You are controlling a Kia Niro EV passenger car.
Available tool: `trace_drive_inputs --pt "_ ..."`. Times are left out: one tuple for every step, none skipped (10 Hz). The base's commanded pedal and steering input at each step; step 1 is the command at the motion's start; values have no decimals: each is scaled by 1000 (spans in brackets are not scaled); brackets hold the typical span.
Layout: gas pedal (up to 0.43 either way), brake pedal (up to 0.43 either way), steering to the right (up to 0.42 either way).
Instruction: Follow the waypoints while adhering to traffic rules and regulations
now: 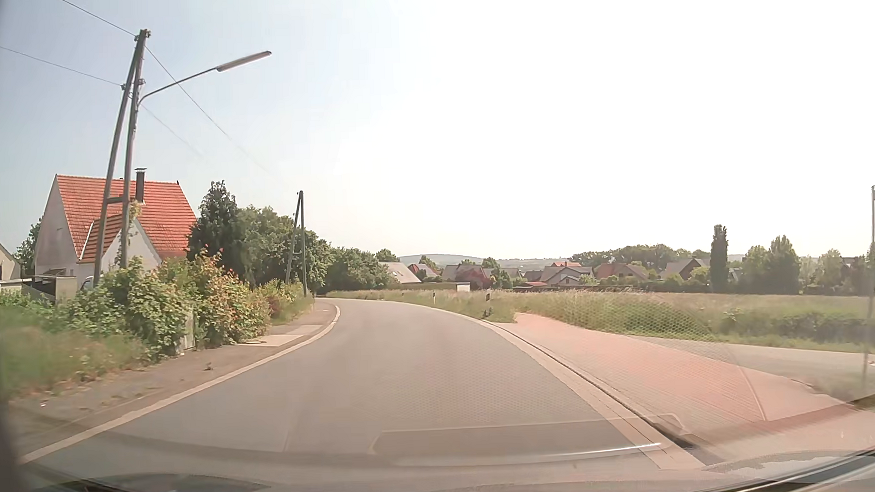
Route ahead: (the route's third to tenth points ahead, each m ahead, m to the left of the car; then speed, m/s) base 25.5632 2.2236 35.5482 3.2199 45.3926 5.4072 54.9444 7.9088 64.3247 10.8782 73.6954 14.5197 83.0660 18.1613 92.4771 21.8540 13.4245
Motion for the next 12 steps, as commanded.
trace_drive_inputs --pt "79 0 -29" --pt "87 0 -29" --pt "98 0 -29" --pt "110 0 -29" --pt "118 0 -29" --pt "130 0 -26" --pt "130 0 -23" --pt "130 0 -23" --pt "130 0 -24" --pt "130 0 -24" --pt "130 0 -24" --pt "130 0 -24"
